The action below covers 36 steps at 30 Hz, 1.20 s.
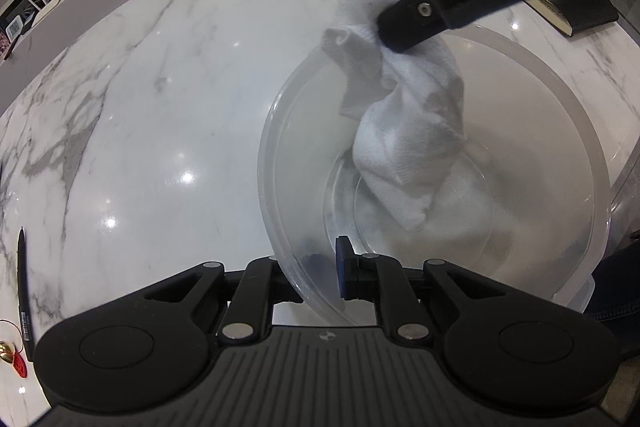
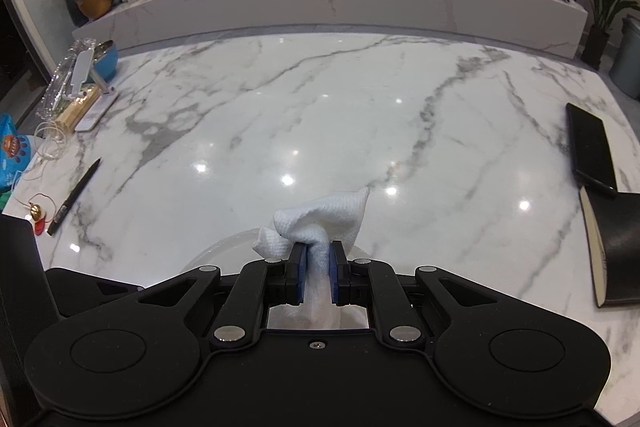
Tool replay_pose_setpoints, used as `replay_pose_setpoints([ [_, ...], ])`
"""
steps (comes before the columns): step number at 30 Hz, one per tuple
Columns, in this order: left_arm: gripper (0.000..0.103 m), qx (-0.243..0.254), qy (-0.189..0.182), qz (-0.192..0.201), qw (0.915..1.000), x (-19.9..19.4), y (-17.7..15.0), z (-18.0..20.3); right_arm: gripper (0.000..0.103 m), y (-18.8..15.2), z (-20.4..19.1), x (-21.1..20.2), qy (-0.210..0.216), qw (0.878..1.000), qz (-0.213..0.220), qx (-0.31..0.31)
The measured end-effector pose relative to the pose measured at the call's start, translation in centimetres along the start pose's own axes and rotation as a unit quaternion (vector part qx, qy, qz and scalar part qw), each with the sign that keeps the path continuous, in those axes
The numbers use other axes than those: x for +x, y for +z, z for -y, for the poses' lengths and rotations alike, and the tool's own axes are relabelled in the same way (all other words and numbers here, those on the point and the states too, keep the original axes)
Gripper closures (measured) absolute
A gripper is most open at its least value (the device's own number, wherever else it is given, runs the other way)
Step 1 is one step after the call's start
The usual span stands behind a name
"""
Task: Clean bowl
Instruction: 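Scrub the bowl's inner bottom with the cloth in the right gripper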
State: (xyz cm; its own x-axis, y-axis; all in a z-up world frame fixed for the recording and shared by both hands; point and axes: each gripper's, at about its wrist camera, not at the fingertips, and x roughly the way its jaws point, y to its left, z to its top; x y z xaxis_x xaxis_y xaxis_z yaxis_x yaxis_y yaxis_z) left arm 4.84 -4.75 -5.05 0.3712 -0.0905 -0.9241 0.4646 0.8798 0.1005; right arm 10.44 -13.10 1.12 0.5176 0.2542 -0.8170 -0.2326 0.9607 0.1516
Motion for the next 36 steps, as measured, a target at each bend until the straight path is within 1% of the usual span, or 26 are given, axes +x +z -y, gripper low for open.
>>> replay_pose_setpoints([
  [5,0.091,0.003,0.000,0.002,1.0000,-0.4,-0.2,0.4,0.093,0.2,-0.6,0.3,0.014,1.000,-0.003,-0.011],
  [12,0.091,0.008,-0.003,0.006,1.0000,-0.6,-0.3,0.2,0.093,0.4,-0.7,0.7,0.032,0.999,-0.007,-0.008],
  [36,0.091,0.010,-0.001,0.007,0.9999,-0.9,-0.2,0.9,0.092,0.1,-0.2,1.2,0.116,0.993,-0.030,0.022],
])
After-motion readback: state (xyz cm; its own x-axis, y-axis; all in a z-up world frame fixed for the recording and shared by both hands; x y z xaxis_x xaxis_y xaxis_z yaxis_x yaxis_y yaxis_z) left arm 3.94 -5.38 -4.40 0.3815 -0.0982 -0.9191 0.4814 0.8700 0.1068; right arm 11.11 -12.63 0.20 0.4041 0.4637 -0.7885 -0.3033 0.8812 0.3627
